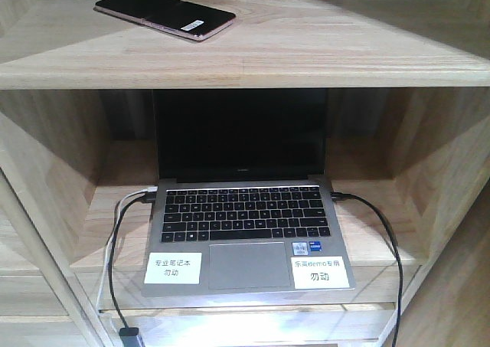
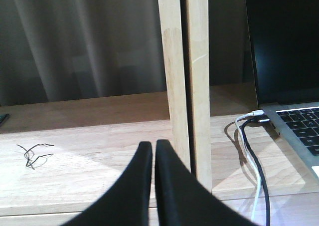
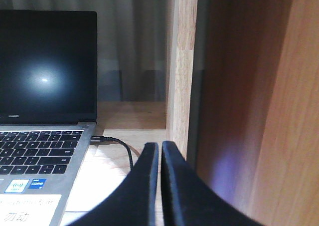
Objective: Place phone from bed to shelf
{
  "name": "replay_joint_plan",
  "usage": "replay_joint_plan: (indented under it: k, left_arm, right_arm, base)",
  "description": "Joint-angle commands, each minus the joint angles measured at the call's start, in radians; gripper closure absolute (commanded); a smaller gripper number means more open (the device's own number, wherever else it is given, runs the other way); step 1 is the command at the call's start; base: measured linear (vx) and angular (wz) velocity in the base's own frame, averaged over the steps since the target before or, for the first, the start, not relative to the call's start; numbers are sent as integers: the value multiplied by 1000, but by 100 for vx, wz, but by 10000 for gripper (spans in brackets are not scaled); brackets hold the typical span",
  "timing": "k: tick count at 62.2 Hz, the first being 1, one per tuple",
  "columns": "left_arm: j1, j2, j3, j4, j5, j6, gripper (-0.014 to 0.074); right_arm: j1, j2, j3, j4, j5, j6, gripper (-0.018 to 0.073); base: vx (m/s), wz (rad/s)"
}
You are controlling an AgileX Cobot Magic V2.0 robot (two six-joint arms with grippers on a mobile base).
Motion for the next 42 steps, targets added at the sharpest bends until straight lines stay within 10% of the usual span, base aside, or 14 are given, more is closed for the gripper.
replay_joint_plan:
  k: [1,42]
  left_arm:
    - [-4,-13,-21,-9,-72,-6,595]
    - [-4,-13,-21,-9,-72,-6,595]
  right_arm:
    - [-2,-12,4,-1,-76,-5,566]
    - [-2,-12,4,-1,-76,-5,566]
  base:
    - [0,0]
    - [0,0]
